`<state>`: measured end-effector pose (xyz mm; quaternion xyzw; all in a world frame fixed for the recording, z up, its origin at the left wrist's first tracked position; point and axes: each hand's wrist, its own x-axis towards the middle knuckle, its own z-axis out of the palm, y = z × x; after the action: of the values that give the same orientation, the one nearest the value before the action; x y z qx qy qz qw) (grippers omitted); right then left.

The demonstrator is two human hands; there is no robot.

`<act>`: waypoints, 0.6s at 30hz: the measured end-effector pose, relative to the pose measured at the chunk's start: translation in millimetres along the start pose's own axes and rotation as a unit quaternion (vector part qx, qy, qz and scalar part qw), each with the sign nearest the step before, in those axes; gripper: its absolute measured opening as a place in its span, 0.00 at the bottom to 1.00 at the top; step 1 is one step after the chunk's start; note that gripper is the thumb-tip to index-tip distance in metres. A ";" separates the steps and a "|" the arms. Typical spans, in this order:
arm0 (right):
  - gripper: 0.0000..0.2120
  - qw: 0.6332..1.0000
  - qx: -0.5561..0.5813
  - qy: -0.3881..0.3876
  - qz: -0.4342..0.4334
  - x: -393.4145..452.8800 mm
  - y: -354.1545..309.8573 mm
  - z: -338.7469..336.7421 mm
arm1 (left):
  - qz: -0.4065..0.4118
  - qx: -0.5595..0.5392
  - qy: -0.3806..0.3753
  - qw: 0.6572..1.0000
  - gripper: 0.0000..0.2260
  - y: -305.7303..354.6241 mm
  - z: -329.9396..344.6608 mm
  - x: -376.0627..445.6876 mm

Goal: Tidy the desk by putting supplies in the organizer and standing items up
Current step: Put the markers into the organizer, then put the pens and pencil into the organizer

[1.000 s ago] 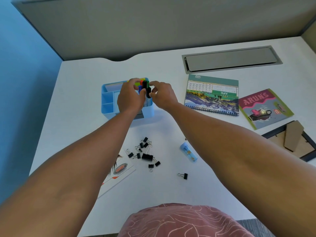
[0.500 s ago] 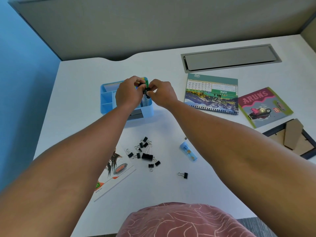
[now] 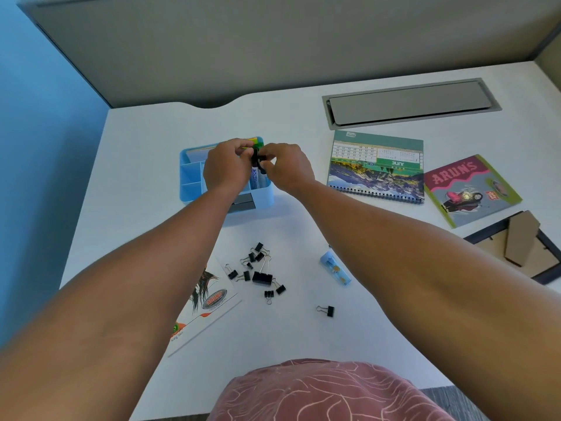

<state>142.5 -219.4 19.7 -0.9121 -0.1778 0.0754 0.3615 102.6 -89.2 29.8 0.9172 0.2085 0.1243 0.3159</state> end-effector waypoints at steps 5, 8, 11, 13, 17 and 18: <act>0.16 0.999 0.013 0.018 0.024 2.8 9.3 -2.8 | -0.016 -0.012 0.020 1.000 0.07 -3.8 1.8 -3.7; 0.14 0.999 0.004 0.022 0.024 4.2 13.7 -1.8 | -0.019 -0.014 0.022 0.999 0.08 -4.2 2.7 -5.6; 0.14 1.000 0.001 0.011 0.028 4.6 16.4 1.9 | -0.023 -0.013 0.030 0.999 0.08 -2.6 4.3 -6.9; 0.13 0.999 0.004 0.013 0.032 3.9 19.1 2.5 | -0.027 -0.016 0.037 0.999 0.08 -1.1 3.6 -8.3; 0.12 0.998 0.015 0.028 0.046 1.1 25.9 -0.3 | -0.013 -0.020 0.049 0.999 0.05 1.4 2.5 -11.5; 0.12 0.998 0.018 0.031 0.051 -0.1 27.7 -1.5 | -0.001 -0.023 0.049 0.999 0.05 3.2 3.2 -13.3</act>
<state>150.3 -239.1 1.8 -0.9153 -0.1181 0.0689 0.3789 93.0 -99.4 28.1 0.9021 0.2221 0.1739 0.3267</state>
